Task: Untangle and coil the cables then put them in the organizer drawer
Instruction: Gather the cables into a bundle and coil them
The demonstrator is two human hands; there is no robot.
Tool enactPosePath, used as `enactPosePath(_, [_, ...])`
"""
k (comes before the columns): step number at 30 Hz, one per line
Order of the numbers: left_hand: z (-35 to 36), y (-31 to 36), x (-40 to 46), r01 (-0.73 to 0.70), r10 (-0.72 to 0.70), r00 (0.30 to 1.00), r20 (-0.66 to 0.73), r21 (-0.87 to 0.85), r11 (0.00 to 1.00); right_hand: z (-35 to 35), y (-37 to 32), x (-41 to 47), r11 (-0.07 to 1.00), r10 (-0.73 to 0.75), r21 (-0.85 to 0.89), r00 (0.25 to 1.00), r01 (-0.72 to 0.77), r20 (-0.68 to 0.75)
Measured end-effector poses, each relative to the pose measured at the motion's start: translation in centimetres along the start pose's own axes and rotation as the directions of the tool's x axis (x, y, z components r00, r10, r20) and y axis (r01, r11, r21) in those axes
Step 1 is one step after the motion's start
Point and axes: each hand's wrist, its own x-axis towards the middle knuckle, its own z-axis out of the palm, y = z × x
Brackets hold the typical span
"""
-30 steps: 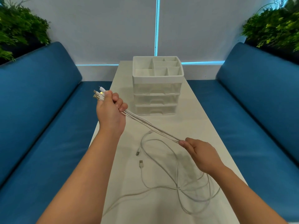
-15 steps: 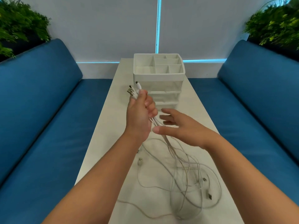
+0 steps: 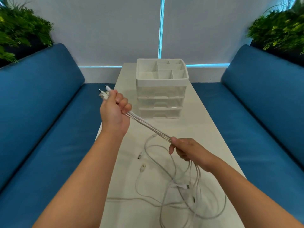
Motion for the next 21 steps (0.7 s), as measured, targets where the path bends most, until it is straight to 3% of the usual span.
enactPosePath(5, [-0.7,-1.0,-0.7,-0.022,0.024,0.995,-0.096,0.029,0.999,-0.4,0.1,0.0,0.984,-0.023,-0.175,0.989,-0.003,-0.143])
enactPosePath(9, [-0.2,-1.7,-1.8,-0.079,0.091,0.992,-0.084,0.145,0.986,-0.8,0.9,0.7,0.861,0.069,-0.477,0.970,-0.176,-0.234])
enactPosePath(11, [0.2,-1.5,-1.8,-0.106,0.119,0.990,-0.076,0.158,0.982,-1.0,1.3,0.5,0.901,0.067,-0.414,0.984,-0.131,-0.166])
enactPosePath(15, [-0.1,0.3,-0.3,-0.141,0.149,0.983,-0.107,0.080,0.987,-1.6,1.7,-0.5,0.999,0.018,-0.034,0.993,-0.014,0.120])
enactPosePath(18, [0.1,1.0,0.3,-0.175,0.184,0.977,-0.108,0.084,0.981,-1.1,2.1,0.1,0.959,0.027,-0.283,1.000,-0.022,0.014])
enactPosePath(21, [0.6,0.9,0.2,-0.191,0.201,0.976,-0.089,0.111,0.975,-0.6,1.8,0.9,0.748,-0.010,-0.645,0.969,-0.155,-0.245])
